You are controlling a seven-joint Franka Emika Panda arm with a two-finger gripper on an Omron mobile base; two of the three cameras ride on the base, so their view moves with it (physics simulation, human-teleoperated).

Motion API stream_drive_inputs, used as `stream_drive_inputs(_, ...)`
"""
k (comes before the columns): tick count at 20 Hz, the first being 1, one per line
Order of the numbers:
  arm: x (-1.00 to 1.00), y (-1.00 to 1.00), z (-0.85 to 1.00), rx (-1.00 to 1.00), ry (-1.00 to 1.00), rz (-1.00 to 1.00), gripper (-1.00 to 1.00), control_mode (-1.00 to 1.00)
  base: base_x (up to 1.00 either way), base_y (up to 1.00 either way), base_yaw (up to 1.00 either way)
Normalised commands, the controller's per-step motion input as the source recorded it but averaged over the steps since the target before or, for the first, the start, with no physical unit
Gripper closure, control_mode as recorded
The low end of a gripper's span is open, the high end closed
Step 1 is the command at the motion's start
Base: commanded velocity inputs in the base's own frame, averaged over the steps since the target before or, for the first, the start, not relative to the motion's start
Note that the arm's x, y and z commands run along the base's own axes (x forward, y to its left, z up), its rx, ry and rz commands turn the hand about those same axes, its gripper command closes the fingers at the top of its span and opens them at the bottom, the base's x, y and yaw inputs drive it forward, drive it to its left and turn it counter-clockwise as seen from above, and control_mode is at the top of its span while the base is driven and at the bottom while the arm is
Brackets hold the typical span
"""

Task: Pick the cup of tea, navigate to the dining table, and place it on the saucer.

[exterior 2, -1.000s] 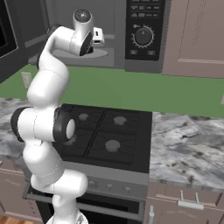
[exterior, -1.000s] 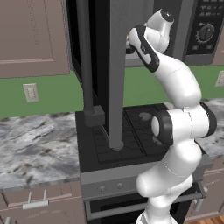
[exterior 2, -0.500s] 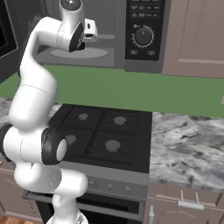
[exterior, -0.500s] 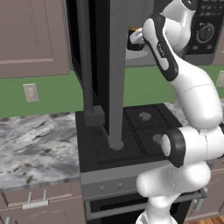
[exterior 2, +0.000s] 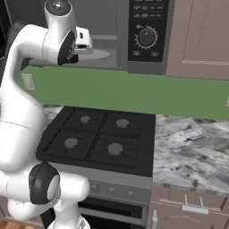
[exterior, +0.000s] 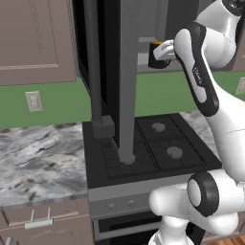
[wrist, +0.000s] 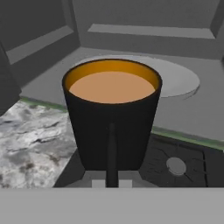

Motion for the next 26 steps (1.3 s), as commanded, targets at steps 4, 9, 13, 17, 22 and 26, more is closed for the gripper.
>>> stream_drive_inputs(4, -1.0, -0.03, -0.46, 0.0, 0.0, 0.0, 1.0, -1.0, 0.0, 0.0, 0.0)
stream_drive_inputs(9, -0.74, 0.0, -0.96, 0.0, 0.01, 0.0, 1.0, -1.0, 0.0, 0.0, 0.0)
stream_drive_inputs(13, -0.17, 0.0, -0.61, 0.0, 0.0, 0.01, 1.0, -1.0, 0.0, 0.0, 0.0)
stream_drive_inputs(17, 0.0, 0.0, 0.0, 0.0, 0.0, 0.0, 1.0, -1.0, 0.0, 0.0, 0.0)
stream_drive_inputs(22, 0.0, 0.0, 0.0, 0.0, 0.0, 0.0, 1.0, 1.0, 0.0, 0.0, 0.0)
stream_drive_inputs(26, 0.0, 0.0, 0.0, 0.0, 0.0, 0.0, 1.0, 1.0, -0.23, -0.01, 0.0)
